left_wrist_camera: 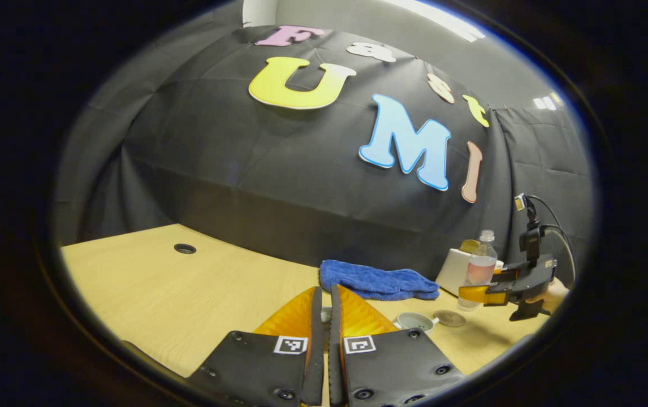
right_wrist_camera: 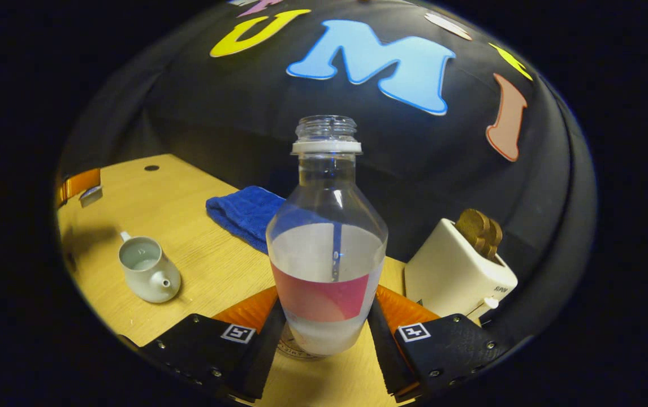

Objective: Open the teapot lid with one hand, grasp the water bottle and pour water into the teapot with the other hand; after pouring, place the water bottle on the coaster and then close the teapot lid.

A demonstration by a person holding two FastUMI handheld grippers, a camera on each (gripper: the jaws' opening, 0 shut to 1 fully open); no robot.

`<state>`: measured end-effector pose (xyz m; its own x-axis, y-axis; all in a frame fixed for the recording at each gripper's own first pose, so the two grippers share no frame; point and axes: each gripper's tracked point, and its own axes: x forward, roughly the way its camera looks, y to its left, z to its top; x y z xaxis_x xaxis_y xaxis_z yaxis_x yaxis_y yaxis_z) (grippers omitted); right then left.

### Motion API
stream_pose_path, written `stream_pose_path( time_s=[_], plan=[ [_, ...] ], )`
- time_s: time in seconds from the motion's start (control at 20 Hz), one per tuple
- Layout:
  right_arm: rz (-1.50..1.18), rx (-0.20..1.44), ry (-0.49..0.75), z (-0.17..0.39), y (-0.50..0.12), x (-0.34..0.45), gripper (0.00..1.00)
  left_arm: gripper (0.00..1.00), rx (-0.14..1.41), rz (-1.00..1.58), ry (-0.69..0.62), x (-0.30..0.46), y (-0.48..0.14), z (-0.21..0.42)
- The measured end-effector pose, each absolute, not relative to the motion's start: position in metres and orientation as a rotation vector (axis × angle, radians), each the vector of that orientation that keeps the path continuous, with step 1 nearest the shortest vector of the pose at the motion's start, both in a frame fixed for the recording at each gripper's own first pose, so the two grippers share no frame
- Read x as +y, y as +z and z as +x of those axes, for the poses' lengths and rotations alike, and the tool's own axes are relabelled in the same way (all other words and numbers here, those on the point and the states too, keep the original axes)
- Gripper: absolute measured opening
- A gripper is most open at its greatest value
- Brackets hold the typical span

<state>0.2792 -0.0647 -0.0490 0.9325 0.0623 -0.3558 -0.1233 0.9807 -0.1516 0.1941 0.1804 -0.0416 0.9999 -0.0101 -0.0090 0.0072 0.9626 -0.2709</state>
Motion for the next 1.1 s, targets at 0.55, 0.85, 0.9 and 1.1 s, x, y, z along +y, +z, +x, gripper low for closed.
stream_pose_path(
  time_s=[0.55,0.85,0.9,1.1],
  plan=[
    [0.060,0.330,0.083,0.288,-0.066,-0.063,0.77,0.11,0.018,-0.270,-0.019,0.178,-0.044,0.195],
    [0.044,0.330,0.052,0.290,-0.075,-0.065,0.78,0.11,0.012,-0.269,-0.023,0.177,-0.041,0.194],
    [0.041,0.324,0.050,0.290,-0.074,-0.064,0.78,0.11,0.011,-0.269,-0.022,0.178,-0.039,0.193],
    [0.052,0.301,0.035,0.289,-0.064,-0.065,0.88,0.11,0.013,-0.267,-0.026,0.176,-0.041,0.195]
  ],
)
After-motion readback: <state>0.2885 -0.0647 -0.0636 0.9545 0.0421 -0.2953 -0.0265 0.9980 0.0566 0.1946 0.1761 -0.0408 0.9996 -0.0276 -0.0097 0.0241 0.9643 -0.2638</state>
